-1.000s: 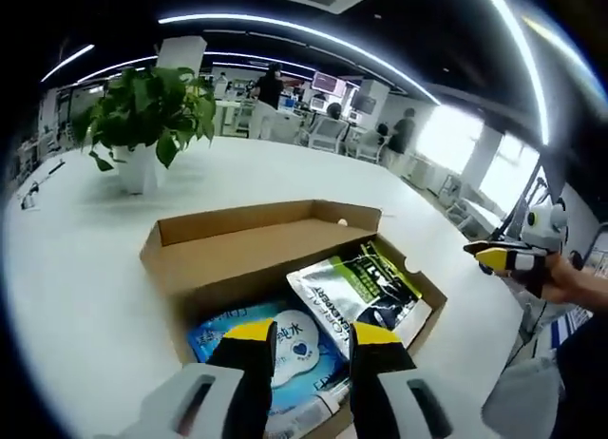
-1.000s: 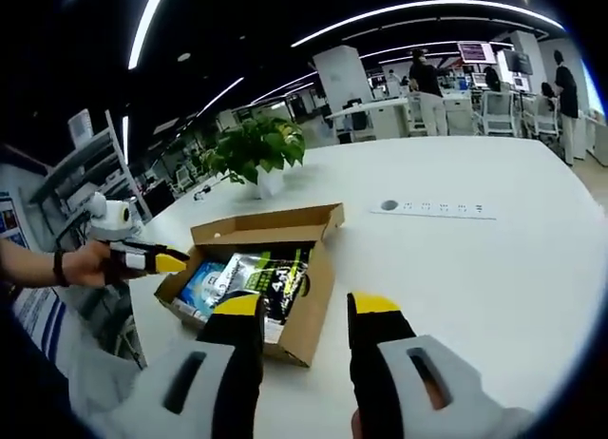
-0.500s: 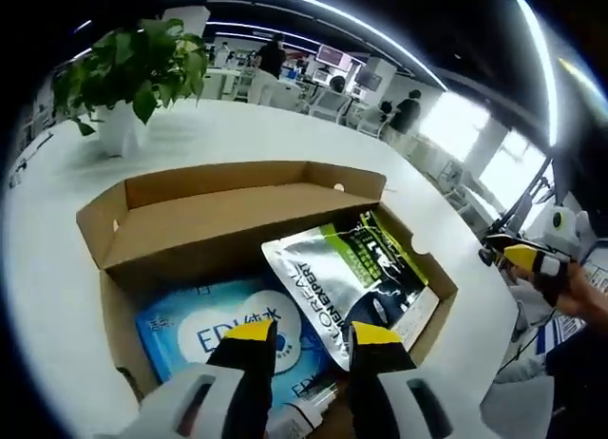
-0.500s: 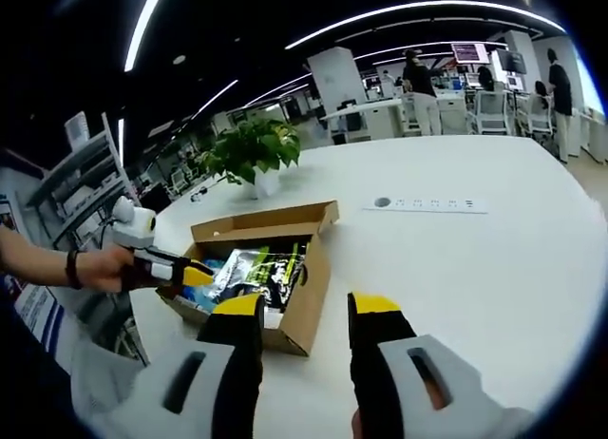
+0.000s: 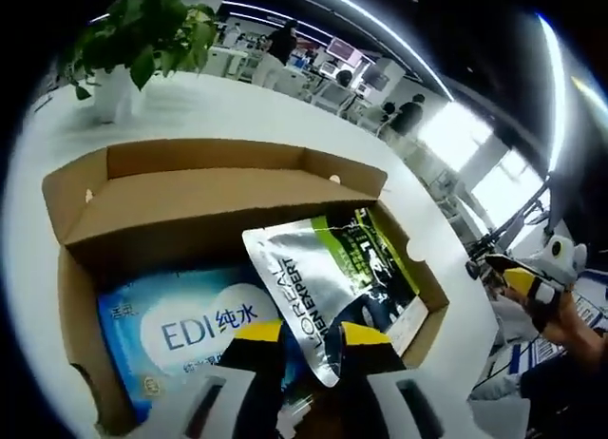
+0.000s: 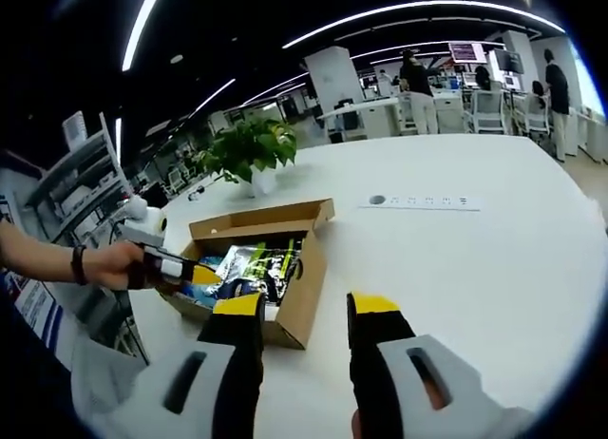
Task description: Operate the shoe box by opening the lid, removing the specified soft item, and placing it in the target area until the item is outside and the box remains undamaged.
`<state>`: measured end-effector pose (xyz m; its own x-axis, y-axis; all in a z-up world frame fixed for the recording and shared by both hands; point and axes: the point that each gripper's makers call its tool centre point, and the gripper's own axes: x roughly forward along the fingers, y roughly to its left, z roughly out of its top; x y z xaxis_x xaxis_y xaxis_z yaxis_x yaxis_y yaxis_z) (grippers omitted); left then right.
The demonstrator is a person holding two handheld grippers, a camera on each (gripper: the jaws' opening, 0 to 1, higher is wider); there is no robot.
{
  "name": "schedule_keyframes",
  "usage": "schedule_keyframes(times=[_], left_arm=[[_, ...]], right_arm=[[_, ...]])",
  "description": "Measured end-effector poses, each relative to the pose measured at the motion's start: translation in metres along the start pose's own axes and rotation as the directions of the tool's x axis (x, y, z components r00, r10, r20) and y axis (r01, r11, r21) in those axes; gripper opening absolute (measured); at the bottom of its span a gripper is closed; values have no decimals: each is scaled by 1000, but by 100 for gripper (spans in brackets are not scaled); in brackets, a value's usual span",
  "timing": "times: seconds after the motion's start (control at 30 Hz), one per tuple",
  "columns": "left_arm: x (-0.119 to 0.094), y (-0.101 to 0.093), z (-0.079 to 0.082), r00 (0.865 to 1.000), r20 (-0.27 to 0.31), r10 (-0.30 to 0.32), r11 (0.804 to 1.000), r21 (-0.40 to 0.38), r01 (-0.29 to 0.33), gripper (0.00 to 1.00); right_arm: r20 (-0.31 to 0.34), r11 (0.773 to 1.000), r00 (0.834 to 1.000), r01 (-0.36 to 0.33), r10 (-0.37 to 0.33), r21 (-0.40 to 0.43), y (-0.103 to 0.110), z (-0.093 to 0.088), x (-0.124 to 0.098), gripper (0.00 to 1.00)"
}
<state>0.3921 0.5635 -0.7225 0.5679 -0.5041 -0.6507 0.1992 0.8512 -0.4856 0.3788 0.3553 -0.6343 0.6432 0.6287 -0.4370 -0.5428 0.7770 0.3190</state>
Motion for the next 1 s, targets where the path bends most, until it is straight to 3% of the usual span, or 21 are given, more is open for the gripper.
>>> schedule_keyframes(times=[0.07,0.17,0.6,0.8,1.0], left_arm=[[0,4,-4,999,-23,28,1000,-7,-28,8],[-2,0,-2,1000,1,17,1000,-1,-17,2],[-13,13,-5,999,7,36,999,-2,-36,0],[-18,18,-5,999,7,45,999,-1,-45,0],[-24,24,-9,998,2,56,998,6,-56,0]], right_arm=[[-2,1000,1000,-2,2,1,2,-1,0,32],[-8,1000,1000,-4,4,-3,5,-2,1,31],[-42,998,997,-60,59,-24,33,-3,27,30],[-74,994,992,-107,104,-38,53,-4,49,30],[-126,994,986,-107,105,-9,62,-3,87,26]])
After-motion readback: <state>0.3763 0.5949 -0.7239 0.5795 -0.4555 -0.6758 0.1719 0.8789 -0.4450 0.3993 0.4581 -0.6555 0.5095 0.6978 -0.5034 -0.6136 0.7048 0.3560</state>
